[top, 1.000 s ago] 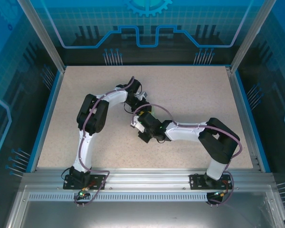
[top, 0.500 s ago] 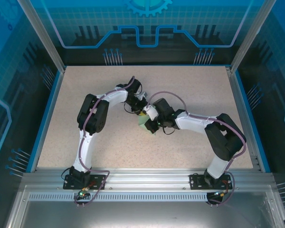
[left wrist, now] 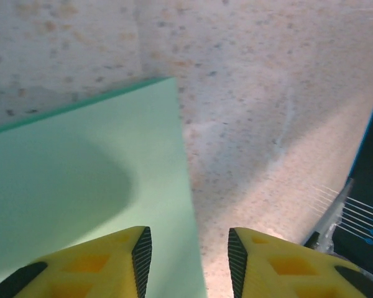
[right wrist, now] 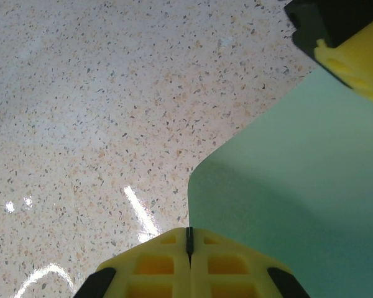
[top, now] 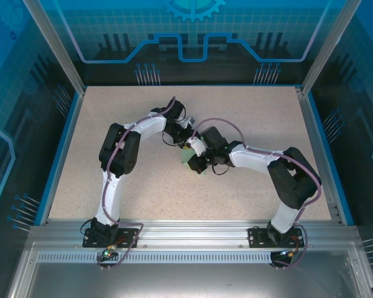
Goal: Fold a paper plane with a square sheet of paper (fold left side to right side)
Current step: Third fold the triangle at the center of the table.
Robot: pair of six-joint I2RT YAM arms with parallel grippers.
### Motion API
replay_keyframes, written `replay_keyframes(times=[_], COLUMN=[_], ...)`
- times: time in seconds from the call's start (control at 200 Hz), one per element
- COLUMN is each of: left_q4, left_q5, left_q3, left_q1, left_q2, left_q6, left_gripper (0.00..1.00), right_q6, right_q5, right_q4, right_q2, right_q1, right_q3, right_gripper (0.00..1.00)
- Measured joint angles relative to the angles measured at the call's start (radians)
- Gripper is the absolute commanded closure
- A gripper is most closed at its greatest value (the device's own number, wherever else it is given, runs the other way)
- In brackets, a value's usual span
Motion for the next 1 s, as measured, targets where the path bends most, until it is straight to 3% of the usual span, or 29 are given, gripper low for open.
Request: replay_keyframes(times=[0.34, 0.62, 1.0], left_q4=[0.011, -0.008, -0.017], left_q5=[0.074, 0.068, 0.053], left_q3=[0.080, 0.115, 0.111], left_q1=[-0.017, -0.030, -0.029], left_q2=[0.034, 0.134, 0.134], left_q6=[-0.012, -0.014, 0.024], left_gripper=[0.59, 0.60, 0.63], right_q6=[0.000, 0.001, 0.053], right_q5=[0.000, 0.000, -0.059], right_q4=[-0.001, -0.015, -0.018], right_q2=[0.008, 0.017, 0.017], right_q1=[0.000, 0.000, -0.036], right_q3=[0.000, 0.000, 0.000], right_gripper=[0.97, 0.97, 0.97])
